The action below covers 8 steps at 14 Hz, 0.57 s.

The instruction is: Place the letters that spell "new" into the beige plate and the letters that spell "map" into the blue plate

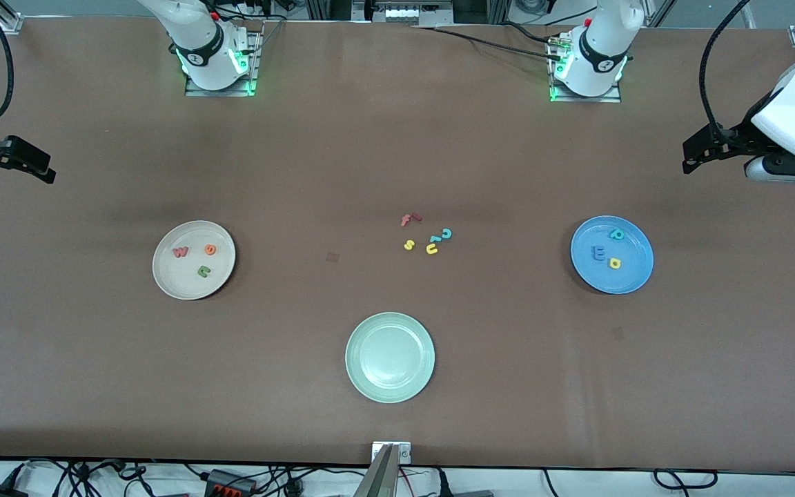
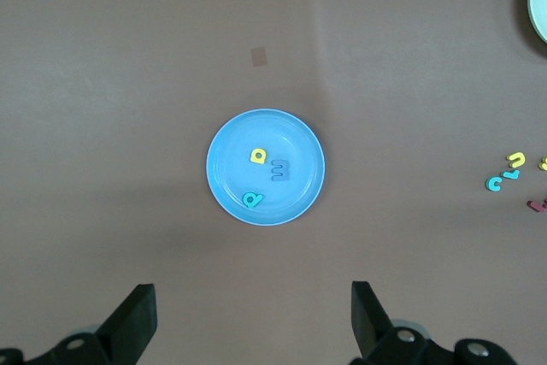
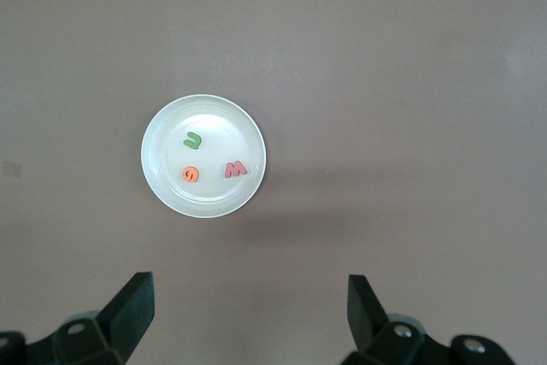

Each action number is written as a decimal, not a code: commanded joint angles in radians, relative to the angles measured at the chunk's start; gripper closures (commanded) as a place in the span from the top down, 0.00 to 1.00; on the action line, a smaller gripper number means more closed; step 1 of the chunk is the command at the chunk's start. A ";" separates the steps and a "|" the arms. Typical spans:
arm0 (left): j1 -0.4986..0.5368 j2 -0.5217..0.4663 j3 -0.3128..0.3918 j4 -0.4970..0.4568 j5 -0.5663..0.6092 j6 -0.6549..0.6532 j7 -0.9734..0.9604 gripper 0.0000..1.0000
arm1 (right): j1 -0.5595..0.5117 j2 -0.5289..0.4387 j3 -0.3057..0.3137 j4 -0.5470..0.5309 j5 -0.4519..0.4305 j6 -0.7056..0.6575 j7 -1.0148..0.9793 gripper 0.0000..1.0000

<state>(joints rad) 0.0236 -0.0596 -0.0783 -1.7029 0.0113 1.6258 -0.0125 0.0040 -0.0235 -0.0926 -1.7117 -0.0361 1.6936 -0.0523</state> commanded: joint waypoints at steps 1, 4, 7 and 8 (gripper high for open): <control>0.002 -0.017 -0.002 -0.007 -0.008 -0.011 0.022 1.00 | -0.019 -0.019 0.024 -0.016 -0.008 0.001 0.009 1.00; 0.002 -0.017 -0.002 -0.007 -0.008 -0.011 0.022 1.00 | -0.018 -0.019 0.024 -0.014 -0.011 -0.005 -0.004 1.00; 0.002 -0.017 -0.002 -0.007 -0.008 -0.011 0.022 1.00 | -0.018 -0.015 0.024 -0.014 -0.011 -0.026 -0.008 1.00; 0.002 -0.017 -0.002 -0.007 -0.008 -0.011 0.022 1.00 | -0.018 -0.012 0.024 -0.016 -0.013 -0.031 -0.005 1.00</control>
